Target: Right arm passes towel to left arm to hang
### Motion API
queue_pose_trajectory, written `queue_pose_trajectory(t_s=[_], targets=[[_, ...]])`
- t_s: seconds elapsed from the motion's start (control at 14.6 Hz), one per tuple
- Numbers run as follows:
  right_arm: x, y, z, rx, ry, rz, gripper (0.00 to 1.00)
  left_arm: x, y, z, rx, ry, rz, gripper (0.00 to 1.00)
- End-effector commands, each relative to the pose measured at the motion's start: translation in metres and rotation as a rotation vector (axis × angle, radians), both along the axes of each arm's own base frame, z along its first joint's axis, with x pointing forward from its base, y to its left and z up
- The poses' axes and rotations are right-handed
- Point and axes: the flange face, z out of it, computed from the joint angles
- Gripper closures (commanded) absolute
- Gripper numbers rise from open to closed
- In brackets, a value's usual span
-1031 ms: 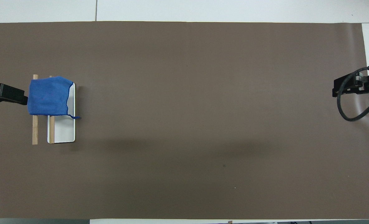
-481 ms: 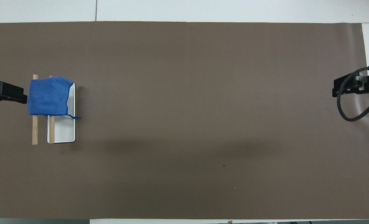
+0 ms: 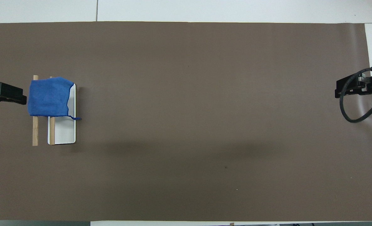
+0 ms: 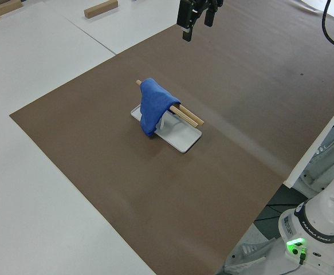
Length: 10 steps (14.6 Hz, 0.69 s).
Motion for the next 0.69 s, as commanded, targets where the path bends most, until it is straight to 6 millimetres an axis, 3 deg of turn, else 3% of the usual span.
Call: queue_pose_trajectory(t_s=[0.0, 0.62], targets=[[-0.0048, -0.0026, 0.0001, -0.013, -0.006, 0.023, 0.00, -0.0124, 0.0003, 0.0129, 0.005, -0.020, 0.013, 0.00], [-0.0072, -0.0059, 0.0004, -0.010, 0.005, 0.084, 0.00, -0.0128, 0.0027, 0.0137, 0.006, -0.022, 0.019, 0.00]])
